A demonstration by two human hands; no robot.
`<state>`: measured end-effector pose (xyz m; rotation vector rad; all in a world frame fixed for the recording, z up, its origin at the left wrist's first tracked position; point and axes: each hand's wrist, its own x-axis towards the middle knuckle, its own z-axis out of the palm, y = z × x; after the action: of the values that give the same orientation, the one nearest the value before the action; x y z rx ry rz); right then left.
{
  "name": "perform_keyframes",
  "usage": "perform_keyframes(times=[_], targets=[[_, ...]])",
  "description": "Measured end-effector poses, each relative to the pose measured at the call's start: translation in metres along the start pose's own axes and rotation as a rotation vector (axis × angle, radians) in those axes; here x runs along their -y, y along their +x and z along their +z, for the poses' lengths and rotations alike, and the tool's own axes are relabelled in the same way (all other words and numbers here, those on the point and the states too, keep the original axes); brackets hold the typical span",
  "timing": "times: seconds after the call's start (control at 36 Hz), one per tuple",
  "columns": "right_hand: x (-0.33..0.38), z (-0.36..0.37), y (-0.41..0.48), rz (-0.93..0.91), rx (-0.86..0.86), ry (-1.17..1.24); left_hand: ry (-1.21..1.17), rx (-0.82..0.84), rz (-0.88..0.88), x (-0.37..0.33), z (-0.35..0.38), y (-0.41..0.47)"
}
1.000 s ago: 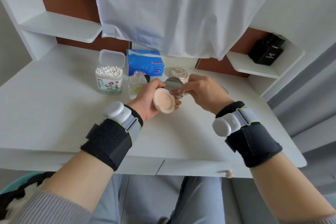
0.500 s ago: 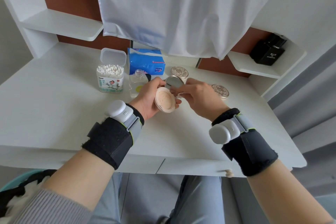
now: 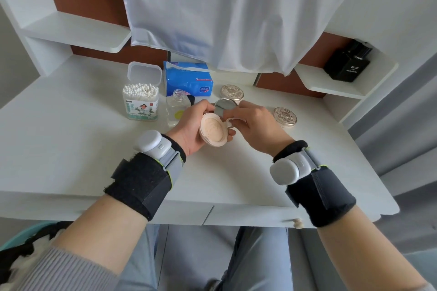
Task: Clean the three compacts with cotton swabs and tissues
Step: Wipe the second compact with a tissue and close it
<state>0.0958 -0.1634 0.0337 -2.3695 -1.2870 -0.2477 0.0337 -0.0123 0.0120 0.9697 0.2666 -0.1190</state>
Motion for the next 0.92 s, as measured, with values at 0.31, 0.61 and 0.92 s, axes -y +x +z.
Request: perform_keyframes(times=[0.31,0.61,0.92], targets=[[-0.017,-0.009,-0.002,0.061,-0.345,-0.253,-0.049,-0.031,0.030,-0.003,0.003,-0.003],[-0.009,0.004,0.007,0.476,-0.392,0.384,-0.064,0.006,0.021,-0.002,0.004,-0.003],[0.003,0.023,0.009,0.635,-0.387,0.600,-0.090,0.060,0.016,-0.002,0.001,-0.002]])
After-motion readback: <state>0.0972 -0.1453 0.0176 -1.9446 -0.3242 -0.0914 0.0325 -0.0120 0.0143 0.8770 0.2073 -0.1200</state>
